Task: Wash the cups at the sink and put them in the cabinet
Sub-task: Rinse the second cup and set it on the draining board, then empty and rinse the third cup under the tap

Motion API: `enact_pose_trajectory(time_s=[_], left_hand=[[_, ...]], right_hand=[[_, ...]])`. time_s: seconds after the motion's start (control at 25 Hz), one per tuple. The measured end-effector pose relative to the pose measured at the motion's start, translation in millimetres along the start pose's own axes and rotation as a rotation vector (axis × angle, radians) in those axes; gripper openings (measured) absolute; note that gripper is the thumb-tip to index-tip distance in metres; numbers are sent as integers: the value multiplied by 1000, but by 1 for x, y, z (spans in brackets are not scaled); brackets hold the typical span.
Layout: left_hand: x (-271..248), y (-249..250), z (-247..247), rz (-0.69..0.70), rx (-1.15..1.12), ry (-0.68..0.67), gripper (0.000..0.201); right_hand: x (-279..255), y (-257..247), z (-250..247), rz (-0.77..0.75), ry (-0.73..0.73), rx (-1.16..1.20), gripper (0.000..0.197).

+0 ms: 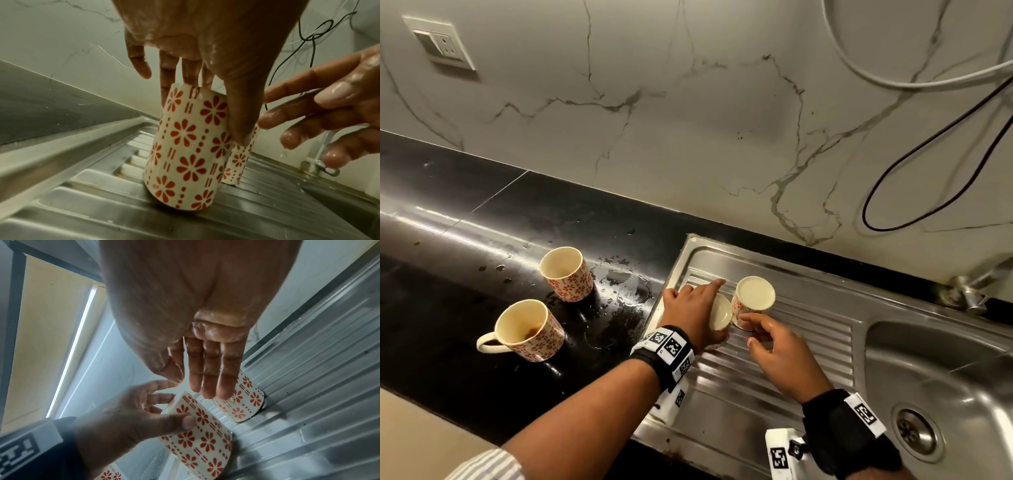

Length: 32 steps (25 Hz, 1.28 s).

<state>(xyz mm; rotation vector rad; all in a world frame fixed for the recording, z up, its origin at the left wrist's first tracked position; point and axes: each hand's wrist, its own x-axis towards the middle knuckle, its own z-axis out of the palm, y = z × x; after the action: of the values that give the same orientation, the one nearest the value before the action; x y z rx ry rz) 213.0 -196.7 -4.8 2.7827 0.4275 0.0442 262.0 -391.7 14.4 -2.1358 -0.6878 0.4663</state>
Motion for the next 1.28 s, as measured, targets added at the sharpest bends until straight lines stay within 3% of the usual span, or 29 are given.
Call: enact_pose_trajectory(time_s=[0.2, 0.4, 0.64, 0.8, 0.92, 1.08, 1.28], left_hand=[[3, 3, 9, 4, 45, -32, 92], [-18, -9, 2, -49, -76, -2, 91], [-87, -70, -43, -185, -206, 336, 62], [-140, -148, -71, -386, -110, 581, 68], [-161, -193, -81, -600, -17, 470, 94], [-157, -218, -71, -657, 10, 258, 105], [-148, -214, -69, -663, -85, 359, 101]], right_hand=[[-4, 1, -7, -4, -1, -33, 40], [-3, -13, -7, -64, -42, -73, 36], [8, -55, 18, -328, -195, -154, 26], [9, -68, 46, -436, -268, -201, 26], [1, -69, 62, -475, -296, -226, 28], [-9, -63, 65, -462, -316, -252, 29], [-21, -49, 46, -370, -296, -208, 28]])
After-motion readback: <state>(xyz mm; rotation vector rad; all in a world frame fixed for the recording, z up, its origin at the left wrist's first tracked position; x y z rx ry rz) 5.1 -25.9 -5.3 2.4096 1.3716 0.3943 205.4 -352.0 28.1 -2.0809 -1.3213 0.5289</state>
